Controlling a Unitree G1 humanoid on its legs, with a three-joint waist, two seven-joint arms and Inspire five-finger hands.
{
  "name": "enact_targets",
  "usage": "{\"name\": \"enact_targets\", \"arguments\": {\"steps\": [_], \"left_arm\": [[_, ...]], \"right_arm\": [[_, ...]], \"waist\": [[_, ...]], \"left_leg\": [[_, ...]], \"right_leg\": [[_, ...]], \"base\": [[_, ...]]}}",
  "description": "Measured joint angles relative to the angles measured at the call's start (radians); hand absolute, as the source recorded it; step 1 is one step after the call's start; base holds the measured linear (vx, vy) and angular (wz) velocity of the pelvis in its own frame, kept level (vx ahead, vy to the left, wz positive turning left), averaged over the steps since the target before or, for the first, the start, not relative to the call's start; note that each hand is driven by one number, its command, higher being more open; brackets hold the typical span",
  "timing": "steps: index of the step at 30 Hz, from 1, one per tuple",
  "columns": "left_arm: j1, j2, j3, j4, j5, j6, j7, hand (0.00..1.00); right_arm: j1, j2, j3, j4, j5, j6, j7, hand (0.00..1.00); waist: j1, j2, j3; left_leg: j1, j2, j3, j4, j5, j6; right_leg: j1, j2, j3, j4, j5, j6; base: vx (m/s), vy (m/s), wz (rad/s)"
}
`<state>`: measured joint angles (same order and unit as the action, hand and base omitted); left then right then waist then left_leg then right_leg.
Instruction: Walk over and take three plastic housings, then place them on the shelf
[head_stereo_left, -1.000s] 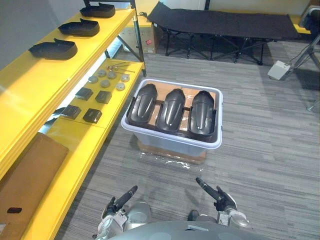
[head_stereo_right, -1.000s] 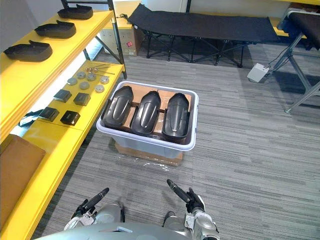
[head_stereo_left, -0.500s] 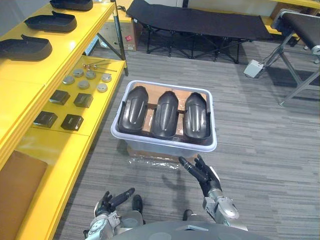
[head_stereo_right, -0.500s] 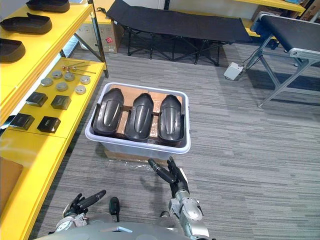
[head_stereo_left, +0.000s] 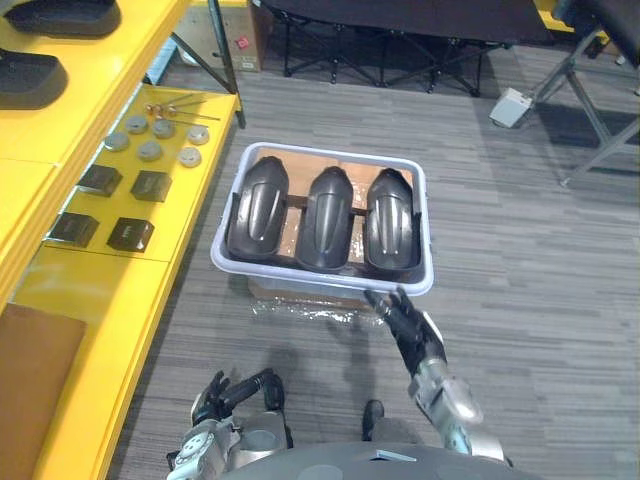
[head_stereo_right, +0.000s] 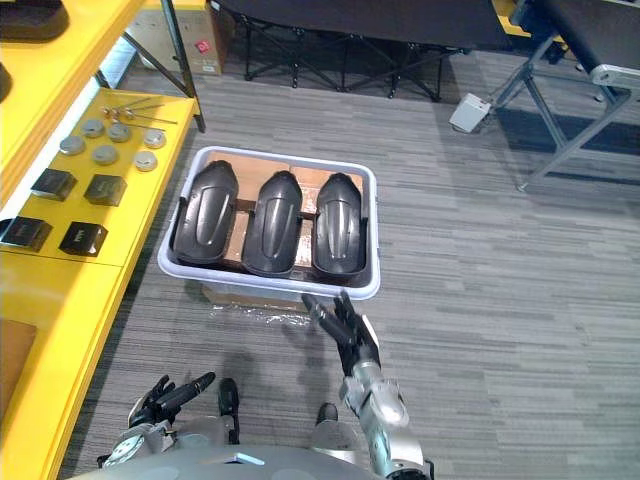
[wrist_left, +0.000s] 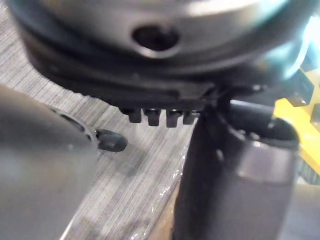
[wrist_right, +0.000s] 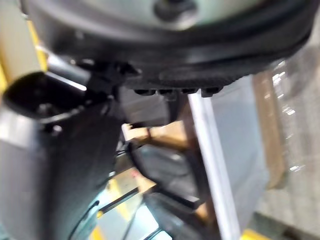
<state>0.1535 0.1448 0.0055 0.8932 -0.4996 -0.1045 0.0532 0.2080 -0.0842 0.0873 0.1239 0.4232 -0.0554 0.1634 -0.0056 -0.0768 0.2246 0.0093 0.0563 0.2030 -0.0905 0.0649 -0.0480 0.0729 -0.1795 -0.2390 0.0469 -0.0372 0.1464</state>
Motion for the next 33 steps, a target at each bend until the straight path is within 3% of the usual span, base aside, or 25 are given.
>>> {"name": "enact_targets", "arguments": {"steps": [4,10,13,15,17,21,24,28,31,33], "left_arm": [[0.004,0.013,0.002,0.004,0.001,0.005,-0.005,1.00],[0.005,0.024,0.023,0.039,0.001,0.022,-0.013,1.00],[0.006,0.027,0.048,0.060,0.000,0.026,-0.014,1.00],[0.011,0.032,0.053,0.062,0.000,0.037,-0.019,1.00],[0.012,0.032,0.053,0.066,0.000,0.037,-0.021,1.00],[0.014,0.030,0.056,0.064,0.000,0.018,-0.033,1.00],[-0.003,0.039,0.057,0.013,-0.005,0.015,-0.032,1.00],[-0.062,0.068,0.049,-0.013,-0.008,0.017,-0.008,1.00],[-0.073,0.071,0.048,-0.036,-0.008,0.016,0.000,1.00],[-0.077,0.073,0.043,-0.062,-0.009,0.014,-0.001,1.00]], "right_arm": [[-0.003,-0.056,-0.012,-0.213,0.104,0.096,0.074,1.00],[0.004,-0.119,-0.020,-0.219,0.192,0.216,0.138,1.00],[0.018,-0.120,-0.027,-0.219,0.192,0.241,0.105,1.00],[0.018,-0.120,-0.033,-0.219,0.170,0.249,0.019,1.00],[0.014,-0.120,-0.041,-0.218,0.132,0.250,-0.049,1.00],[-0.098,-0.121,-0.130,-0.113,0.045,0.232,-0.186,1.00],[-0.235,-0.144,-0.202,-0.019,0.011,0.193,-0.264,1.00],[-0.433,-0.231,-0.262,0.074,-0.024,0.152,-0.363,1.00],[-0.506,-0.274,-0.262,0.127,-0.023,0.119,-0.369,1.00],[-0.621,-0.339,-0.256,0.258,-0.022,0.086,-0.349,1.00]], "waist": [[-0.002,-0.020,-0.014],[-0.024,-0.036,-0.032],[-0.031,-0.033,-0.033],[-0.030,-0.031,-0.035],[-0.026,-0.030,-0.034],[-0.023,-0.011,-0.030],[-0.011,-0.034,0.035],[0.037,-0.079,0.133],[0.059,-0.085,0.164],[0.081,-0.073,0.186]], "left_leg": [[0.022,0.028,0.028,0.000,-0.004,-0.006],[0.041,0.035,0.041,0.000,-0.006,-0.010],[0.050,0.037,0.053,0.000,-0.011,-0.017],[0.050,0.033,0.059,0.000,-0.009,-0.017],[0.047,0.026,0.064,0.000,-0.005,-0.013],[-0.034,0.039,0.061,0.000,0.027,-0.006],[-0.087,0.044,0.047,0.001,0.053,-0.001],[-0.143,0.040,0.027,0.006,0.079,0.009],[-0.156,0.035,0.010,0.006,0.078,0.013],[-0.184,0.032,-0.013,0.006,0.084,0.020]], "right_leg": [[0.001,0.024,0.001,0.006,0.025,-0.010],[0.013,0.026,0.001,0.005,0.030,-0.015],[0.015,0.026,0.003,0.002,0.030,-0.015],[0.015,0.026,0.003,0.000,0.021,-0.028],[0.015,0.022,0.001,-0.010,0.005,-0.044],[-0.067,0.025,-0.002,-0.003,0.005,-0.035],[-0.119,0.030,-0.010,0.005,0.028,-0.031],[-0.160,0.030,-0.022,0.002,0.068,-0.043],[-0.164,0.026,-0.030,0.004,0.069,-0.043],[-0.185,0.024,-0.033,0.012,0.069,-0.043]], "base": [[0.01,-0.008,-0.18],[-0.02,-0.002,-0.09],[-0.07,-0.001,-0.15],[-0.10,-0.005,-0.08],[-0.10,-0.023,-0.06],[-0.11,0.003,0.02],[-0.10,0.010,0.10],[-0.03,0.038,0.15],[0.02,0.032,0.19],[0.02,0.029,0.22]]}}
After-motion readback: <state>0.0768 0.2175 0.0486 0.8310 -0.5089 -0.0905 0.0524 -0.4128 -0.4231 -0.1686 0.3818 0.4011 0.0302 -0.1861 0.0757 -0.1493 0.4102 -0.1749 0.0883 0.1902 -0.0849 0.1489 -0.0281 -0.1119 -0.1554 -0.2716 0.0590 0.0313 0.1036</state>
